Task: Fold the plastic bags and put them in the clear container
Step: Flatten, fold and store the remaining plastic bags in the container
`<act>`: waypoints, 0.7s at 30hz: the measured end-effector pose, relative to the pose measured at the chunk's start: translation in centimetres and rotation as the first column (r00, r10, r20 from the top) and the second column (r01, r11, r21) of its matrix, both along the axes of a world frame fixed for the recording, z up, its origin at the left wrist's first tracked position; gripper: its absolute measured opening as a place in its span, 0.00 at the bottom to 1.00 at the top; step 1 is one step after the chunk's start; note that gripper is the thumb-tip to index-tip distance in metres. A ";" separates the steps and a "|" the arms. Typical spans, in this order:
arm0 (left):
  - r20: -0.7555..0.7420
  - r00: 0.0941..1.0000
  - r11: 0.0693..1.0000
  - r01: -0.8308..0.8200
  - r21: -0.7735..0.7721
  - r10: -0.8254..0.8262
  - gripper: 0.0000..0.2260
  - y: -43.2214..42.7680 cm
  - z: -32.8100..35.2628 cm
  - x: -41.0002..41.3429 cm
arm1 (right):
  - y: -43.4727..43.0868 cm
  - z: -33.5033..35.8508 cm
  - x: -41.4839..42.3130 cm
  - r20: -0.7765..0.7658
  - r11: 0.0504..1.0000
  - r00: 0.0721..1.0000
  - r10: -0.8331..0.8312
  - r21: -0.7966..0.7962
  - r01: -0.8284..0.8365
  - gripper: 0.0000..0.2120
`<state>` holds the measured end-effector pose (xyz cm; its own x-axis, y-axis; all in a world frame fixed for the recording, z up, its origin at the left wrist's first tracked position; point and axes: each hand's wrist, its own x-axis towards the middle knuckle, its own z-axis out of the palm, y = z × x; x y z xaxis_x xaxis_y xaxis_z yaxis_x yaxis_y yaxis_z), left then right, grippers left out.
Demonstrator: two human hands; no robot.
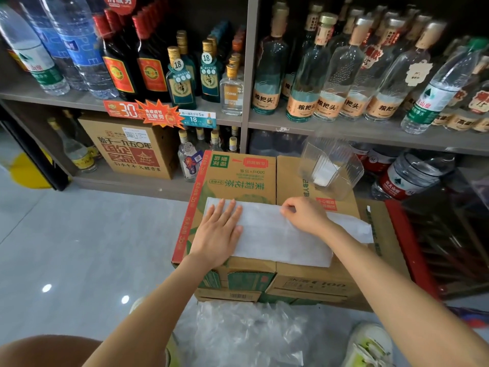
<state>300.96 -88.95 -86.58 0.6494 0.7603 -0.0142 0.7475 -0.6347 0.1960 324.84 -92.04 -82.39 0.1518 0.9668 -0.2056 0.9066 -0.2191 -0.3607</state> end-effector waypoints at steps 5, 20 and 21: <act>-0.034 0.999 1.000 -0.024 -0.016 0.023 0.42 -0.1 -0.3 0.1 | -1.7 -0.4 -1.1 0.216 0.947 0.973 -0.085 0.320 0.012 0.12; -0.078 0.996 0.999 -0.033 0.011 0.034 0.43 0.3 -0.7 0.2 | -7.6 -4.1 0.1 0.376 0.990 0.916 -0.139 0.017 0.143 0.33; -0.081 0.996 1.000 -0.029 0.011 0.030 0.43 0.3 -0.8 0.2 | -8.8 -4.1 2.0 0.392 0.981 0.901 -0.183 0.015 0.192 0.33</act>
